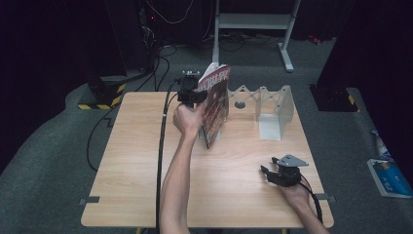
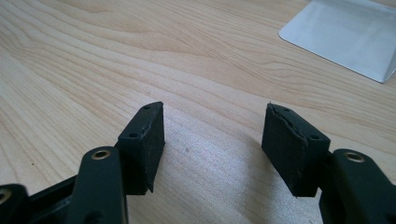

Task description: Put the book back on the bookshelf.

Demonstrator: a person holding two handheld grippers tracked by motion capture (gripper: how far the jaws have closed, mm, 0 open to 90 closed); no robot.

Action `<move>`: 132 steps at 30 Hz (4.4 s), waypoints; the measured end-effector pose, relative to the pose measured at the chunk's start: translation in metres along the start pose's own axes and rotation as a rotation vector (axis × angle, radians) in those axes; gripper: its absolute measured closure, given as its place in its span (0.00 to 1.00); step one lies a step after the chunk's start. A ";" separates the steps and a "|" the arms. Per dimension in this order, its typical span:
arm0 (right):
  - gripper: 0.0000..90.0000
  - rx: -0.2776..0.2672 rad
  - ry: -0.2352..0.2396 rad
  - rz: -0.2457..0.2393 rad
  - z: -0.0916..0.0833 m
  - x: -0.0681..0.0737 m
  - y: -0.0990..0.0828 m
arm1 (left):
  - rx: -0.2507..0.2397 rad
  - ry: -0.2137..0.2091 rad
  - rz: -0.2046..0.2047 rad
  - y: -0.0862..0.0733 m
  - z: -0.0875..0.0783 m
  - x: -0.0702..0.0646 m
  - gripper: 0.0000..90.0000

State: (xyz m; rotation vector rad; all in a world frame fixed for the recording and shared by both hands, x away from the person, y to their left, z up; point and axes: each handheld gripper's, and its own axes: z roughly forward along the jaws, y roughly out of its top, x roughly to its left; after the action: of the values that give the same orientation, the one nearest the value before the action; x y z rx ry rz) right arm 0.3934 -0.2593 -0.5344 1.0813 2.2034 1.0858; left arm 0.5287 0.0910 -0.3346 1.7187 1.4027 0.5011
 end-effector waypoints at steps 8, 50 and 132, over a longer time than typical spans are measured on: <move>0.43 0.000 0.001 0.001 0.000 0.000 0.000 | -0.062 0.011 0.015 -0.010 0.004 -0.006 0.93; 0.43 -0.001 -0.001 -0.001 0.000 0.000 0.000 | -0.038 0.000 -0.003 -0.004 -0.003 -0.011 0.93; 0.43 0.004 -0.001 0.014 0.000 -0.001 0.000 | -0.009 0.023 0.015 -0.017 -0.016 0.025 0.58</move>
State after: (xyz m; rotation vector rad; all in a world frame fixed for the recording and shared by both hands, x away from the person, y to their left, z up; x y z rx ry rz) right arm 0.3942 -0.2598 -0.5345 1.1000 2.2011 1.0875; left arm 0.5138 0.1208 -0.3444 1.7227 1.4022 0.5360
